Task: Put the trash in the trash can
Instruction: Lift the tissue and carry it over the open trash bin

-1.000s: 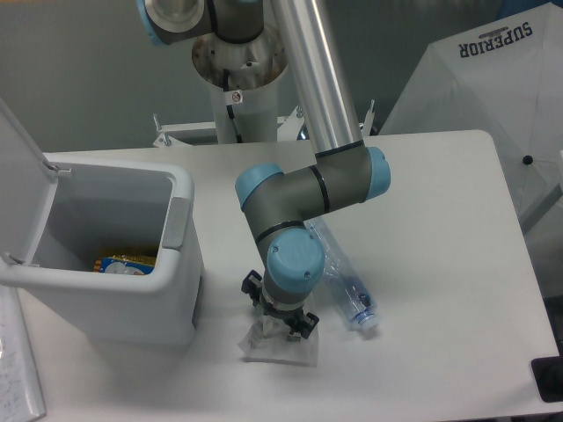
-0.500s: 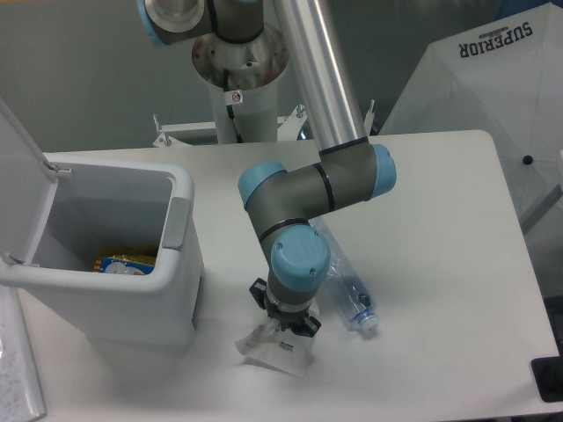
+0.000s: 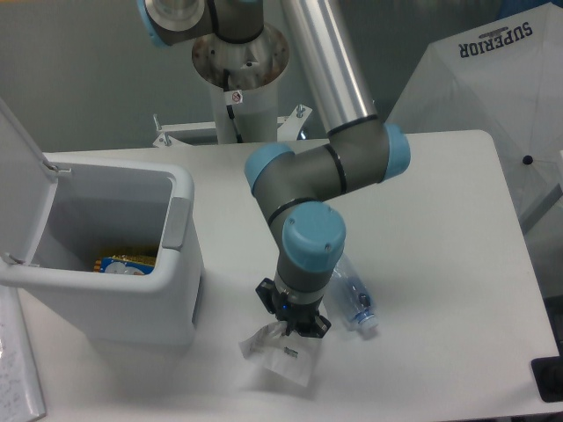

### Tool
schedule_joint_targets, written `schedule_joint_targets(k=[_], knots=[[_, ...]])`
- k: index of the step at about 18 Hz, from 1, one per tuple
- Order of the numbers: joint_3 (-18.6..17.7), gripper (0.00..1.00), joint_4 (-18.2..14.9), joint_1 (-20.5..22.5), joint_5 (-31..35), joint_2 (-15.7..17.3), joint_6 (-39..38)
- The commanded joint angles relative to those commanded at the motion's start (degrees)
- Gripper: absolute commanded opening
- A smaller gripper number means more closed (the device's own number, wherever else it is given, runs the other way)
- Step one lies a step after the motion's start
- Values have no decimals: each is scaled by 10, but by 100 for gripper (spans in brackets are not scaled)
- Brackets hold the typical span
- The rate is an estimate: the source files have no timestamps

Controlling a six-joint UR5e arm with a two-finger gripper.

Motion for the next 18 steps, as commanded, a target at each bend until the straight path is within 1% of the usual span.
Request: schedule_joint_targets(k=[5,8,10,12,15,18], knots=[[12,0,2,19,-142,45,-87],[30,0,2,23,-200,61,-107],[32,0,2,23,-230,76,-121],[28,0,2,23,-255,94,-152],[17,0,1,22,-291,125,-170],[-12,0,0,18,-324,157,-176]])
